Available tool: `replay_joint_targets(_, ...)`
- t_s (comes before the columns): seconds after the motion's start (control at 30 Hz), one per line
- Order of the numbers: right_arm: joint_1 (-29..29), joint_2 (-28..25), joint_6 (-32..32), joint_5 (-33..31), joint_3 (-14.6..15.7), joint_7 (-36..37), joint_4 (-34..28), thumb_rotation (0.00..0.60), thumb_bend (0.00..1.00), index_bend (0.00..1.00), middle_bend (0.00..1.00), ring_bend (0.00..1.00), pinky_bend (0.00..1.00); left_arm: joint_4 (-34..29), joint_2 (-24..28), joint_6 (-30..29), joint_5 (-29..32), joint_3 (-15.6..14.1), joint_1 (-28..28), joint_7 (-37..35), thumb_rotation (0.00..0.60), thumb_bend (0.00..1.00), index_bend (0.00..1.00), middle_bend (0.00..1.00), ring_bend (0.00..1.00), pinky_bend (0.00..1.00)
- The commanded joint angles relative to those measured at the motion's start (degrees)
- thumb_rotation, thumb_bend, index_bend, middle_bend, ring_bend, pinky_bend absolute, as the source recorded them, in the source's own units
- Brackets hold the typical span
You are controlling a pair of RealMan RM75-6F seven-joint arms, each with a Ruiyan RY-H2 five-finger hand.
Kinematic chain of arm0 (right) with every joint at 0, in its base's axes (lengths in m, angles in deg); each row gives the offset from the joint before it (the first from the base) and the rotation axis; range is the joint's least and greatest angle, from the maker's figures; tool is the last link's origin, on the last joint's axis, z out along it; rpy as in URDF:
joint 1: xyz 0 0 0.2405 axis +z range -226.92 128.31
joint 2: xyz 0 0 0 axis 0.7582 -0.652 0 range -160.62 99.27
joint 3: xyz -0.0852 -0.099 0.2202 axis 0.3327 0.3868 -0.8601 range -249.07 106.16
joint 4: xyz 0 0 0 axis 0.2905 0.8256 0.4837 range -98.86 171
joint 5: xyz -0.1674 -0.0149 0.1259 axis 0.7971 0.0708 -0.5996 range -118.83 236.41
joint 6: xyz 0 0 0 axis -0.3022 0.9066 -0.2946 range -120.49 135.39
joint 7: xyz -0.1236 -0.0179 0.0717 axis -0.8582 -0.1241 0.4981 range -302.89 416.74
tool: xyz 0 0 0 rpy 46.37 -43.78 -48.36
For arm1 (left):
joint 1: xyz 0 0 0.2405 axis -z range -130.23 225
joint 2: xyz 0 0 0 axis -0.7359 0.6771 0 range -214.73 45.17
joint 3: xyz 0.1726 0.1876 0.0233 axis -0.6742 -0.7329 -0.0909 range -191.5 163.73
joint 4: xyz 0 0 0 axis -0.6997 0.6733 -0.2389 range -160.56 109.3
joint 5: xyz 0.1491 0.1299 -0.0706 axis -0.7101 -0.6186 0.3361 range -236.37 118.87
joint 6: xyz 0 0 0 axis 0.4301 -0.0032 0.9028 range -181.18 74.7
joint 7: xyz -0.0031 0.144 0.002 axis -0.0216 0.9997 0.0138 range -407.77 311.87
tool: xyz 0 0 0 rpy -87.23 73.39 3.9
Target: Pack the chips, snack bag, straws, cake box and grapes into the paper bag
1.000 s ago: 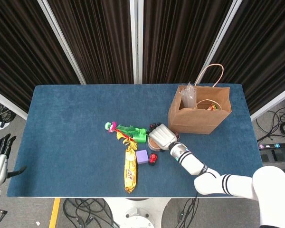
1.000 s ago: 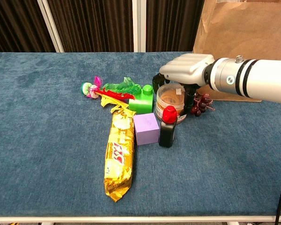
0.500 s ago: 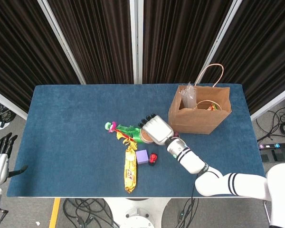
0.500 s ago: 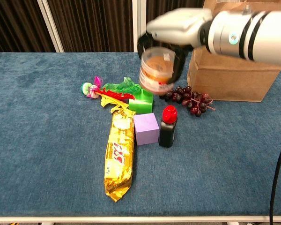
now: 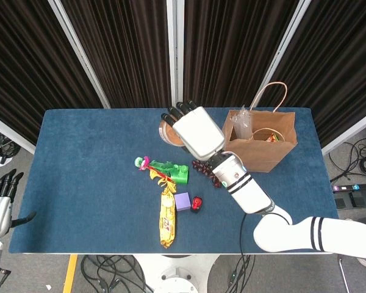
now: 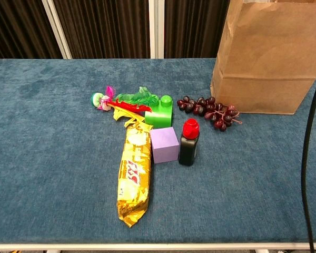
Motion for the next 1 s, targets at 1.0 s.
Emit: replay_joint_targets(1.0, -18.47, -17.17, 11.24, -0.36, 4.61, 5.42, -1.35, 0.600, 0.14, 0.58, 0.41, 0.28, 0.34, -1.20, -0.45, 1.29, -0.93, -0.74, 1.36, 1.71, 0.600, 0.09, 0.05, 0.01, 0.00, 0.12)
